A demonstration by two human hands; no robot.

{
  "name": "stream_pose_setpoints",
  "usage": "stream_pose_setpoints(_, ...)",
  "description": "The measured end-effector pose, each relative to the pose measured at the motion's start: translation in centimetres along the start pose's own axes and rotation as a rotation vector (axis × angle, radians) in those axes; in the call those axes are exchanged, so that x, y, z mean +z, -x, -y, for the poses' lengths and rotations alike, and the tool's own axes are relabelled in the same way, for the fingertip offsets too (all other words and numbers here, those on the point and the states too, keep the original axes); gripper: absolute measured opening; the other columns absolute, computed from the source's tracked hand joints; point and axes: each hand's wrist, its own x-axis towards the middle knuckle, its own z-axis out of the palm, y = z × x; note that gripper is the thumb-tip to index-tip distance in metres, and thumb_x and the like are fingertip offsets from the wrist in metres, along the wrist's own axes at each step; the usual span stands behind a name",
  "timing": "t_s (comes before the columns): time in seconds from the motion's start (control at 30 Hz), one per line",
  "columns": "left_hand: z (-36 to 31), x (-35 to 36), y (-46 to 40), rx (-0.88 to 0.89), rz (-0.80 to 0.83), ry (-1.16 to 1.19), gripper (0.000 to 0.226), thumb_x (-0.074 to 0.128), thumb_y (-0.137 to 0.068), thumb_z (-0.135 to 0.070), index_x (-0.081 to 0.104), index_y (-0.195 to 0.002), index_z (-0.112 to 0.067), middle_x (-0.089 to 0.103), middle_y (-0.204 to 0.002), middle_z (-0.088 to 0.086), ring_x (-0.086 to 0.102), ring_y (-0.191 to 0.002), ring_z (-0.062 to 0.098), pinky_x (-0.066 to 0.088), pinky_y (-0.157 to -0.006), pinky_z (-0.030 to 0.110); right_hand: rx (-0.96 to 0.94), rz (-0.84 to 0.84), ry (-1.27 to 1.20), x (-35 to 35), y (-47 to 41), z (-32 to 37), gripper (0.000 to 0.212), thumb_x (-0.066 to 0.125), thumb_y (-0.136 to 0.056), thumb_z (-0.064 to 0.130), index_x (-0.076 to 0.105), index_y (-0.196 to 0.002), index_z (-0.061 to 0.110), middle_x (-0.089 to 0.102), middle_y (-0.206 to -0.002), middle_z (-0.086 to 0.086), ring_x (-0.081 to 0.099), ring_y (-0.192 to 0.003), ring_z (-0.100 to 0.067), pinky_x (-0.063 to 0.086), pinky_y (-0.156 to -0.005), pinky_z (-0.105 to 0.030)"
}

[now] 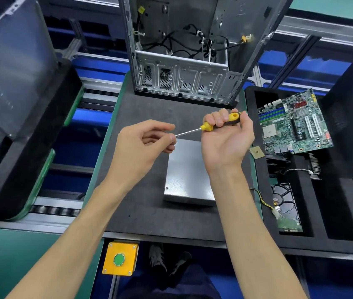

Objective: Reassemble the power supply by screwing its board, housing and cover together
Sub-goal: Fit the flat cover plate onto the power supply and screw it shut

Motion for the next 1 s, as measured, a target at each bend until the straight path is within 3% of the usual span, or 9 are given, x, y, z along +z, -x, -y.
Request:
stream_pose_setpoints(0.23, 0.4, 0.5, 0.4, -0.030, 0.009, -0.045, 0.016, 0.073, -0.088, -0.005, 0.075, -0.102, -0.011, 0.076, -0.078, 0.005, 0.075, -0.073, 0.019, 0.059, -0.070, 0.024, 0.049, -0.085, -0.055, -1.5, -0.2, -0.6, 0.022, 0.037, -0.103, 0.022, 0.042, -0.083, 0.015, 0.035, -0.065, -0.001, 0.030, -0.054, -0.016, 0.030, -0.056, -0.027)
stream_pose_setpoints(0.33, 0.9, 0.4, 0.8, -0.049, -0.008, -0.037, 0.014, 0.076, -0.087, -0.022, 0.075, -0.101, -0.018, 0.077, -0.080, 0.002, 0.076, -0.075, 0.019, 0.060, -0.069, 0.025, 0.043, -0.090, -0.064, -1.8, -0.1, -0.6, 0.022, 0.038, -0.103, 0.023, 0.043, -0.084, 0.014, 0.034, -0.064, 0.000, 0.028, -0.053, -0.016, 0.029, -0.054, -0.027)
stream_pose_setpoints(0.43, 2.6, -0.7, 1.4, -0.154, -0.064, -0.044, 0.018, 0.066, -0.091, -0.035, 0.077, -0.091, -0.021, 0.076, -0.079, 0.001, 0.074, -0.074, 0.018, 0.061, -0.066, 0.027, -0.008, 0.023, 0.038, -1.4, 0.4, -0.2, 0.028, 0.036, -0.105, 0.031, 0.047, -0.085, 0.014, 0.029, -0.063, 0.001, 0.023, -0.051, -0.014, 0.026, -0.047, -0.026)
stream_pose_setpoints(0.53, 5.4, -1.5, 3.1, -0.401, 0.004, -0.110, 0.015, 0.064, -0.095, -0.021, 0.078, -0.090, -0.018, 0.076, -0.080, 0.002, 0.075, -0.078, 0.021, 0.063, -0.069, 0.032, -0.017, 0.236, 0.278, -0.8, 1.4, -0.2, 0.031, 0.038, -0.102, 0.035, 0.050, -0.081, 0.015, 0.025, -0.055, 0.003, 0.017, -0.046, -0.011, 0.020, -0.040, -0.024)
stream_pose_setpoints(0.63, 7.0, -1.2, 5.2, -0.574, 0.140, -0.023, 0.013, 0.067, -0.094, -0.012, 0.078, -0.100, -0.013, 0.078, -0.089, 0.004, 0.075, -0.089, 0.024, 0.062, -0.075, 0.030, 0.041, 0.412, 0.478, -0.8, 2.7, -1.1, 0.034, 0.034, -0.102, 0.031, 0.047, -0.075, 0.015, 0.024, -0.051, 0.005, 0.016, -0.042, -0.009, 0.018, -0.040, -0.019)
stream_pose_setpoints(0.8, 7.2, -1.1, 6.2, -0.574, 0.146, 0.052, 0.027, 0.078, -0.084, -0.006, 0.075, -0.112, -0.009, 0.079, -0.098, 0.003, 0.075, -0.094, 0.017, 0.060, -0.082, 0.026, 0.123, 0.558, 0.621, -1.4, 4.0, -2.5, 0.036, 0.031, -0.100, 0.028, 0.047, -0.069, 0.019, 0.025, -0.050, 0.006, 0.015, -0.043, -0.011, 0.013, -0.044, -0.022)
stream_pose_setpoints(1.0, 7.1, -0.8, 6.5, -0.556, 0.109, -0.001, 0.032, 0.079, -0.082, -0.001, 0.074, -0.113, -0.007, 0.079, -0.096, 0.003, 0.076, -0.090, 0.018, 0.060, -0.083, 0.025, 0.155, 0.628, 0.727, -2.1, 4.5, -3.4, 0.031, 0.035, -0.096, 0.032, 0.048, -0.069, 0.021, 0.027, -0.050, 0.007, 0.018, -0.043, -0.010, 0.017, -0.046, -0.021)
